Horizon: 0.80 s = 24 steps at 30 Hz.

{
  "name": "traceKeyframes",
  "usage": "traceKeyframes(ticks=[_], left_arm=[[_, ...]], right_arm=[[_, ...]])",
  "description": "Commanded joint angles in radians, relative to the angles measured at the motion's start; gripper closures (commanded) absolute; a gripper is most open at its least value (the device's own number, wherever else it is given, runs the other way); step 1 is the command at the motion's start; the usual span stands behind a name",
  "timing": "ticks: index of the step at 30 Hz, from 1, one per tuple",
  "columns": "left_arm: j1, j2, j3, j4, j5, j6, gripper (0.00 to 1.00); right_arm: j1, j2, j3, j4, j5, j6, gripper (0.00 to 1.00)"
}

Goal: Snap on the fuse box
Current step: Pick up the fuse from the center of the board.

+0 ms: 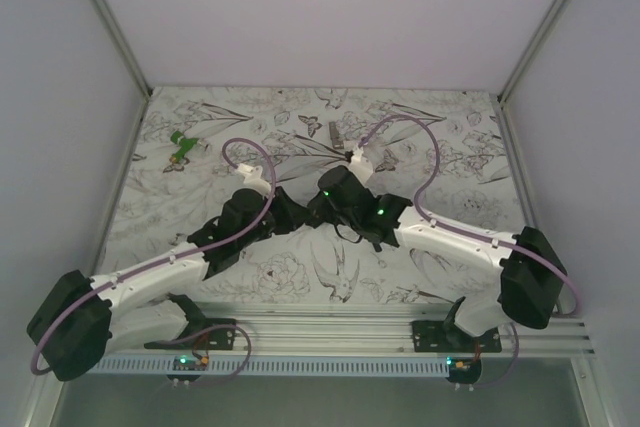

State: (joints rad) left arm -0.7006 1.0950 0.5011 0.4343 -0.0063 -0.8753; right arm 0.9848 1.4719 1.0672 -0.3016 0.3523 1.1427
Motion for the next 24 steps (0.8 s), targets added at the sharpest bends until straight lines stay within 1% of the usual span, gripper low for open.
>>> traceKeyframes(ticks=[1,8,9,13,14,17,21,23,24], left_arm=[[-0.007,0.007,0.029,0.053,-0.033,-0.017,0.81],[-0.008,0.02,0.037,0.052,-0.024,-0.031,0.99],[-0.009,0.02,0.037,0.053,-0.025,-0.031,1.0],[-0.009,0.015,0.032,0.051,-0.026,-0.025,1.0],[-0.009,0.013,0.03,0.052,-0.027,-0.019,1.0],[-0.009,0.006,0.024,0.05,-0.025,0.015,1.0],[0.005,-0.011,0.013,0.045,-0.006,0.075,1.0],[0.027,-0.021,0.012,0.042,0.035,0.113,1.0],[0.052,-0.023,0.018,0.041,0.076,0.139,1.0]], right_arm=[[-0.003,-0.03,-0.025,0.038,-0.018,0.043,0.75],[-0.003,-0.026,-0.038,0.057,-0.039,0.054,0.76],[-0.003,-0.027,-0.04,0.06,-0.041,0.054,0.76],[-0.003,-0.037,-0.05,0.069,-0.037,0.056,0.75],[-0.004,-0.042,-0.053,0.073,-0.036,0.053,0.73],[-0.008,-0.068,-0.073,0.103,-0.043,0.02,0.63],[-0.031,-0.131,-0.121,0.179,-0.063,-0.084,0.5],[-0.055,-0.171,-0.148,0.226,-0.099,-0.163,0.44],[-0.072,-0.19,-0.165,0.253,-0.14,-0.203,0.42]])
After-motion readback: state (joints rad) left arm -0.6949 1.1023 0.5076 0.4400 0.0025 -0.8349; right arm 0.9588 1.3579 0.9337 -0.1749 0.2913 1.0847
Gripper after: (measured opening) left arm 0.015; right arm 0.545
